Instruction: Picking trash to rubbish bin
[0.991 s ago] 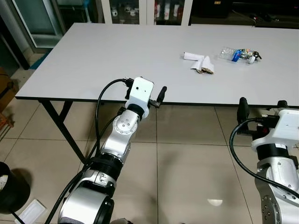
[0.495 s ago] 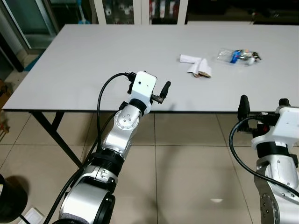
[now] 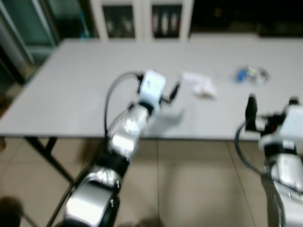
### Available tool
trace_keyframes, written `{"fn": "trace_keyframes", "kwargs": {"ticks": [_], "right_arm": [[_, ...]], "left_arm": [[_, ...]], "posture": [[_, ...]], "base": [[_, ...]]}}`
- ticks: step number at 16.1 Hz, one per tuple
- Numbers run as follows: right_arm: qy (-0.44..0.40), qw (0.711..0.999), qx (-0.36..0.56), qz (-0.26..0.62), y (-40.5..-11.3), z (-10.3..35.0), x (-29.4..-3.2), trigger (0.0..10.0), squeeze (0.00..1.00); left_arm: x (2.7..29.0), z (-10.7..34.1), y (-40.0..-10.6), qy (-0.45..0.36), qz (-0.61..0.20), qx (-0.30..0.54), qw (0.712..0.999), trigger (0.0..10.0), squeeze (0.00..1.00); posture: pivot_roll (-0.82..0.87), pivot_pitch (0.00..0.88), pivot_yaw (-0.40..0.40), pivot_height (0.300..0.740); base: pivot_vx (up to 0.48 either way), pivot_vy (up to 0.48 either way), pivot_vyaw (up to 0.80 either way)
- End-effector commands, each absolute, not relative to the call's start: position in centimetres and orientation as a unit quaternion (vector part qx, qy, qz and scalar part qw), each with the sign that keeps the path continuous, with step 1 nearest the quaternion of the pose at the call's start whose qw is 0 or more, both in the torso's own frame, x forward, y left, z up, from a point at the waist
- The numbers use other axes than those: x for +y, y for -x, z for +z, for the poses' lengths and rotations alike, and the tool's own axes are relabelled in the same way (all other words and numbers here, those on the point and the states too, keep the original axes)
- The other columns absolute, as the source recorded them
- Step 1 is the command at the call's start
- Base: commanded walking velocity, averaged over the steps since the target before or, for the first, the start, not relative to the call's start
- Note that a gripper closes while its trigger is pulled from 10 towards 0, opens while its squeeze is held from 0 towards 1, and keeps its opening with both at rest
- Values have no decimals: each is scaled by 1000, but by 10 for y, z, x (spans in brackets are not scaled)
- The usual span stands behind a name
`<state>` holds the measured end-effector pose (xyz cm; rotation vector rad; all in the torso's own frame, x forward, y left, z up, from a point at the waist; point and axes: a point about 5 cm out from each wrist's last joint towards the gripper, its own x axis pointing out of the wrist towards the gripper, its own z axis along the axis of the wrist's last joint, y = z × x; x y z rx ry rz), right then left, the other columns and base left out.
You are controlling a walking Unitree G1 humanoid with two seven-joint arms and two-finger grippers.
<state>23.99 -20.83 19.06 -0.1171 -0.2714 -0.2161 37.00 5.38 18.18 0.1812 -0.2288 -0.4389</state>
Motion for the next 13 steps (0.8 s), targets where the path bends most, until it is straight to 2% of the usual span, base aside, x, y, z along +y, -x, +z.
{"fn": "trace_keyframes", "kwargs": {"ticks": [1, 13], "right_arm": [[63, 983, -135, -105, -239, 191, -207, 10000, 0], [77, 983, -133, -98, -237, 192, -208, 10000, 0]], "left_arm": [[57, 179, -371, -88, -214, -106, 967, 10000, 0], [54, 173, -371, -83, -213, -93, 969, 10000, 0]], "posture": [[74, 65, 21, 740], [58, 54, 9, 740]], "base": [[450, 0, 0], [446, 0, 0]]}}
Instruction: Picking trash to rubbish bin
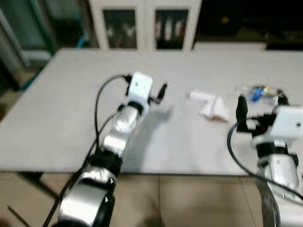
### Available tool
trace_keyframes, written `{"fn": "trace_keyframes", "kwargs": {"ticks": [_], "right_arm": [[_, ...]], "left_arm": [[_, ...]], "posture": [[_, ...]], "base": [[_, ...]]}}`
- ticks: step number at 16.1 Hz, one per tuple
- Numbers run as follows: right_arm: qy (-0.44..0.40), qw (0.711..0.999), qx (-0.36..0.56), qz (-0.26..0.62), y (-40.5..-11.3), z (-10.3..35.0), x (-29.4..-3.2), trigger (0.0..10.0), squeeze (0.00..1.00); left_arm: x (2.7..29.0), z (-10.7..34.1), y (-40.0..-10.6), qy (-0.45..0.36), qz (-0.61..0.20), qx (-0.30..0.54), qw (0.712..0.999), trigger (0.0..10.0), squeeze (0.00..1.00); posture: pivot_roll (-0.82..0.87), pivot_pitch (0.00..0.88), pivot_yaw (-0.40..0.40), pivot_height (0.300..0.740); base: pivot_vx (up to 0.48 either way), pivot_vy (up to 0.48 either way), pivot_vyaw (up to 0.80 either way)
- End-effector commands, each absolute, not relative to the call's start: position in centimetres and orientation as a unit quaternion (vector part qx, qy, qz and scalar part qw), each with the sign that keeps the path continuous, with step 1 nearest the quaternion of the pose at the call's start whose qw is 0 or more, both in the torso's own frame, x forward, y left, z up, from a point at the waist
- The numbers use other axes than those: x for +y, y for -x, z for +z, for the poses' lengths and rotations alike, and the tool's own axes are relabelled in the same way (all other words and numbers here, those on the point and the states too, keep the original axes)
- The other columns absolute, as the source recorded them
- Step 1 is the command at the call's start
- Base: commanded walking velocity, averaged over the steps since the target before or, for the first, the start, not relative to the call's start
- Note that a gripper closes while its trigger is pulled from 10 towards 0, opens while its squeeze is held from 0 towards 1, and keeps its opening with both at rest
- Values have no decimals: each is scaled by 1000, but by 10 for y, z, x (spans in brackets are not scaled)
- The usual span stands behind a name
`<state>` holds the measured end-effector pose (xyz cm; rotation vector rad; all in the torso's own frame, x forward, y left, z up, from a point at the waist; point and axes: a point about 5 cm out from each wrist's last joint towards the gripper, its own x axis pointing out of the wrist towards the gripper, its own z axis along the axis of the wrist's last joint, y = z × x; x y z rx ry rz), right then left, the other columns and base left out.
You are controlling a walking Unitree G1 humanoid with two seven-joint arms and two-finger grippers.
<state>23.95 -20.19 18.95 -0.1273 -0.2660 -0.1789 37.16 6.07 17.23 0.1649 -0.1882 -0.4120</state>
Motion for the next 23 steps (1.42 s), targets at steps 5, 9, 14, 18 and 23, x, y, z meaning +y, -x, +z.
{"fn": "trace_keyframes", "kwargs": {"ticks": [5, 9, 14, 18, 23], "right_arm": [[76, 984, -132, -91, -237, 192, -206, 10000, 0], [66, 986, -121, -95, -238, 190, -207, 10000, 0], [69, 986, -119, -90, -243, 191, -207, 10000, 0], [56, 988, -113, -86, -245, 190, -206, 10000, 0], [46, 991, -95, -78, -250, 182, -200, 10000, 0]], "left_arm": [[55, 171, -371, -73, -200, -88, 973, 10000, 0], [57, 169, -374, -73, -184, -79, 977, 10000, 0], [63, 171, -378, -68, -162, -74, 982, 10000, 0], [66, 171, -380, -77, -156, -68, 982, 10000, 0], [71, 169, -382, -88, -155, -56, 982, 10000, 0]], "posture": [[56, 52, 4, 740], [55, 54, 2, 740], [71, 55, -12, 740], [78, 58, -13, 740], [85, 68, 2, 740]], "base": [[352, 0, 0], [0, 0, -200], [0, 0, -320], [0, 0, -800], [0, 0, -800]]}}
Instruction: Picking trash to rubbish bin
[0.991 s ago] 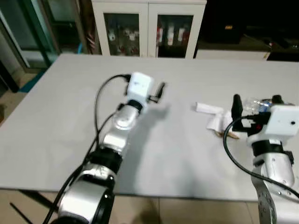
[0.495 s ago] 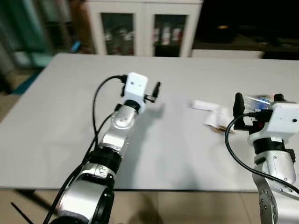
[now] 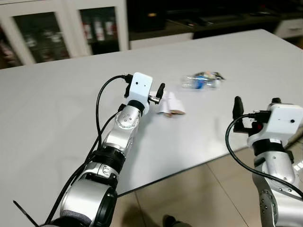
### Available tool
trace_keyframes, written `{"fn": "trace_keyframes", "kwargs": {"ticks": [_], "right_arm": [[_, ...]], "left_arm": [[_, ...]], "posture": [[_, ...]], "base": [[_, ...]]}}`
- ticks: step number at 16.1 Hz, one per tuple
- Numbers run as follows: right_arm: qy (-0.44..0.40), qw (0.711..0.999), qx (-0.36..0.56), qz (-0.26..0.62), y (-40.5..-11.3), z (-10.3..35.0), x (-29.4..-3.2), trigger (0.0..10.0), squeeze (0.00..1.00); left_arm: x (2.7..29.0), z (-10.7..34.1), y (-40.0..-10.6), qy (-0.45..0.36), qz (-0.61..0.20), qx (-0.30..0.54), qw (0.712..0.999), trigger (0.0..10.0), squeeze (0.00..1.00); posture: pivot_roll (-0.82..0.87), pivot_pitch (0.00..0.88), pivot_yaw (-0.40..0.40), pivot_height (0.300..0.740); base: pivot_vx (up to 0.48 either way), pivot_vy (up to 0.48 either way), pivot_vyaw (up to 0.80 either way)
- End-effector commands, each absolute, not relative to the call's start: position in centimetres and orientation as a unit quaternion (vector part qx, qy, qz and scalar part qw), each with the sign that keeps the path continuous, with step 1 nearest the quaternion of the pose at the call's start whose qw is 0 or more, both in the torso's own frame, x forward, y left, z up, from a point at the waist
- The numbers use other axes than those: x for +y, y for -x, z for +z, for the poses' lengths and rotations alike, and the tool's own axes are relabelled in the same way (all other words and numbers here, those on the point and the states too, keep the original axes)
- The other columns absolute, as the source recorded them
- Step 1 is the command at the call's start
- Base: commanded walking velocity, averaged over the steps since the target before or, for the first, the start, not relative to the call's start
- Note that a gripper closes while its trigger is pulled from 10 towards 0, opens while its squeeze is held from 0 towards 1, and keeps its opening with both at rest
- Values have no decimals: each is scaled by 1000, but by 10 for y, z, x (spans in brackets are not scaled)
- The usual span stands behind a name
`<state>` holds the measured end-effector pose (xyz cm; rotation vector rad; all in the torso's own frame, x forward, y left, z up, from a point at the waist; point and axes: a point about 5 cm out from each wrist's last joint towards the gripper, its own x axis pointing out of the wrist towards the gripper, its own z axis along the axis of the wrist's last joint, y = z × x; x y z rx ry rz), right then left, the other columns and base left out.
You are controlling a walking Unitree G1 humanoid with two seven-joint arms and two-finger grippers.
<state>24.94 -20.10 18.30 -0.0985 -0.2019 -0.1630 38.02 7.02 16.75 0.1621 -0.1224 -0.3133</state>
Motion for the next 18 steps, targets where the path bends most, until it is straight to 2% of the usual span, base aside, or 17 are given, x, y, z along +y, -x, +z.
{"fn": "trace_keyframes", "kwargs": {"ticks": [1, 6, 9, 13, 18], "right_arm": [[46, 991, -94, -77, -251, 181, -199, 10000, 0], [53, 996, -63, -41, -266, 171, -188, 10000, 0], [47, 997, -47, -30, -275, 161, -185, 10000, 0], [32, 998, -54, -16, -289, 161, -179, 10000, 0], [20, 996, -61, 62, -307, 164, -158, 10000, 0]], "left_arm": [[71, 169, -382, -88, -155, -54, 983, 10000, 0], [76, 169, -386, -102, -138, -48, 984, 10000, 0], [95, 170, -389, -107, -108, -43, 987, 10000, 0], [131, 175, -393, -136, -32, -50, 989, 10000, 0], [157, 177, -389, -158, 9, -62, 985, 10000, 0]], "posture": [[89, 68, 5, 740], [99, 71, 11, 740], [136, 108, 16, 740], [204, 155, 20, 740], [283, 175, 14, 740]], "base": [[0, 0, -800], [0, 0, -798], [0, 0, -529], [0, 0, 0], [0, 0, 0]]}}
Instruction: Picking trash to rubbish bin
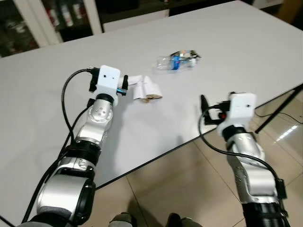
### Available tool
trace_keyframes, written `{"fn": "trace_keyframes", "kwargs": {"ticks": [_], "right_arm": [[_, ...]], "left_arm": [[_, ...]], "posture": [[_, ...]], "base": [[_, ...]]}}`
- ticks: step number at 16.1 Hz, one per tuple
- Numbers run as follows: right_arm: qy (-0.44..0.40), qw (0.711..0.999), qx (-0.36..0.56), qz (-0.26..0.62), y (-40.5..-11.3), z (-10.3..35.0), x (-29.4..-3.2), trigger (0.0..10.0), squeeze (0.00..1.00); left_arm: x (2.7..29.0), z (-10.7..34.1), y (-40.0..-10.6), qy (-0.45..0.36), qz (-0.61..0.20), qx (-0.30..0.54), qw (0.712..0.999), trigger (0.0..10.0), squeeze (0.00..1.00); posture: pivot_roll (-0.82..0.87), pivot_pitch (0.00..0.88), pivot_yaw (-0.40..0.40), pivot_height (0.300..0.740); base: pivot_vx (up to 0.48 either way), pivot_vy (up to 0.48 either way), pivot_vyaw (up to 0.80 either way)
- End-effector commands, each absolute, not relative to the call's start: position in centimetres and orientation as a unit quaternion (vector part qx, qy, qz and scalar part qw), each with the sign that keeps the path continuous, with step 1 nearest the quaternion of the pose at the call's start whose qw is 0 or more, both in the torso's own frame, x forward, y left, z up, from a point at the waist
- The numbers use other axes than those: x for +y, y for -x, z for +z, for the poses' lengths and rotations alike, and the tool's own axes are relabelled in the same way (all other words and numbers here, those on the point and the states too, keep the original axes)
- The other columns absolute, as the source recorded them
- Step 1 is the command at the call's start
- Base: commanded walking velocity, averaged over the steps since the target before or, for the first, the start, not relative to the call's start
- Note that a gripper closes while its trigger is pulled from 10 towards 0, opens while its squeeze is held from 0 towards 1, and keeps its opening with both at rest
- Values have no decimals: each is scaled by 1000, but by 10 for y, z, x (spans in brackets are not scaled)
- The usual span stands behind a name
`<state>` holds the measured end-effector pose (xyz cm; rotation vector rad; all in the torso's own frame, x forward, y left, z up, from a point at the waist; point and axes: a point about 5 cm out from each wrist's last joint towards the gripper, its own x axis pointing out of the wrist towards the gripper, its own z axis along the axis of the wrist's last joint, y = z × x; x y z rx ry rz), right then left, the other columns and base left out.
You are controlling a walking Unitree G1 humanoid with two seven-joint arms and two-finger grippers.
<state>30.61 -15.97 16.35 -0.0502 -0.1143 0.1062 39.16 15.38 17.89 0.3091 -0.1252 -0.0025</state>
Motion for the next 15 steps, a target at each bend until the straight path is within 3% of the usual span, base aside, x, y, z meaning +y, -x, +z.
{"fn": "trace_keyframes", "kwargs": {"ticks": [1, 8, 15], "right_arm": [[20, 995, -62, 71, -309, 164, -156, 10000, 0], [0, 977, -64, 201, -338, 166, -129, 10000, 0], [7, 974, -71, 217, -364, 168, -141, 10000, 0]], "left_arm": [[159, 176, -389, -161, 11, -61, 985, 10000, 0], [185, 176, -381, -178, 41, -60, 981, 10000, 0], [194, 186, -367, -181, 28, -80, 980, 10000, 0]], "posture": [[287, 175, 14, 740], [378, 188, 4, 740], [469, 244, 14, 740]], "base": [[0, 0, 0], [0, 0, 0], [0, 0, 0]]}}
